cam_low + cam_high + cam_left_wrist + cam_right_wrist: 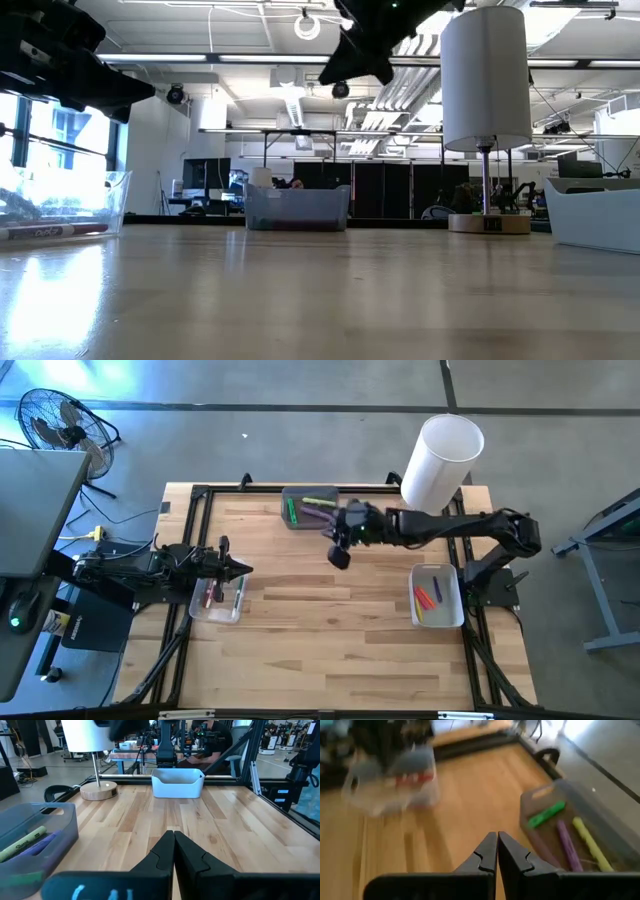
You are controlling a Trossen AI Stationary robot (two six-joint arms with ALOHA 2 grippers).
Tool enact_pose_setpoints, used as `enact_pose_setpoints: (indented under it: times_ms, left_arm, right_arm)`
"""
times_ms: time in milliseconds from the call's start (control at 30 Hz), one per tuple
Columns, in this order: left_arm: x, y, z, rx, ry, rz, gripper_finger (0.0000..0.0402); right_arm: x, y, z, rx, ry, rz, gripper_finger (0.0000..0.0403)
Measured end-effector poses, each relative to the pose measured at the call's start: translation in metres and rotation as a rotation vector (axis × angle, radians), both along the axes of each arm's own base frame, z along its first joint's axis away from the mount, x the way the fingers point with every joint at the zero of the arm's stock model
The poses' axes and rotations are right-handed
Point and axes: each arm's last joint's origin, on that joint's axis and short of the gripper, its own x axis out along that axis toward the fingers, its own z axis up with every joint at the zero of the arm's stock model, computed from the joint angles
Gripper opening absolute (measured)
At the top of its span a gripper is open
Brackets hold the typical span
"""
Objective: Pick & Place Markers
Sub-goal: Return to Home Position
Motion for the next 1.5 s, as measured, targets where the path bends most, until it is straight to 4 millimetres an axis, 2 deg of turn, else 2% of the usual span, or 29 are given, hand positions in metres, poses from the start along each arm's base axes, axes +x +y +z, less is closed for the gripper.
enact_pose_setpoints:
  times_ms: [167, 267, 367, 500, 700, 867, 1000, 1233, 1500]
  left_arm:
    - [0.0, 0.0, 0.0, 0.0, 0.0, 0.0, 0.0001]
    - [0.0, 0.0, 0.0, 0.0, 0.0, 0.0, 0.0001]
    - [0.0, 0.0, 0.0, 0.0, 0.0, 0.0, 0.0001]
    - [0.0, 0.0, 0.0, 0.0, -0.001, 0.002, 0.0001]
    - [0.0, 0.0, 0.0, 0.0, -0.004, 0.002, 0.0001]
    - [0.0, 0.0, 0.0, 0.0, -0.004, 0.002, 0.0001]
    - [0.0, 0.0, 0.0, 0.0, -0.004, 0.002, 0.0001]
    - [0.0, 0.0, 0.0, 0.0, -0.005, 0.001, 0.0001]
    - [0.0, 0.0, 0.0, 0.0, -0.005, 0.001, 0.0001]
  right_arm:
    - [-0.006, 0.02, -0.011, -0.029, 0.152, 0.024, 0.0001]
    - [-0.008, 0.028, -0.02, -0.048, 0.147, 0.031, 0.0001]
    - [-0.022, 0.034, -0.037, -0.062, 0.134, 0.064, 0.0001]
    - [-0.053, 0.042, -0.059, -0.042, 0.047, 0.114, 0.0]
    - [-0.112, 0.046, -0.07, -0.049, -0.17, 0.214, 0.0]
    - [-0.163, 0.047, -0.085, -0.052, -0.243, 0.231, 0.0]
    - [-0.194, 0.048, -0.094, -0.065, -0.329, 0.229, 0.0]
    - [-0.227, 0.05, -0.104, -0.041, -0.496, 0.208, 0.0]
    - [-0.246, 0.053, -0.108, -0.011, -0.601, 0.19, 0.0]
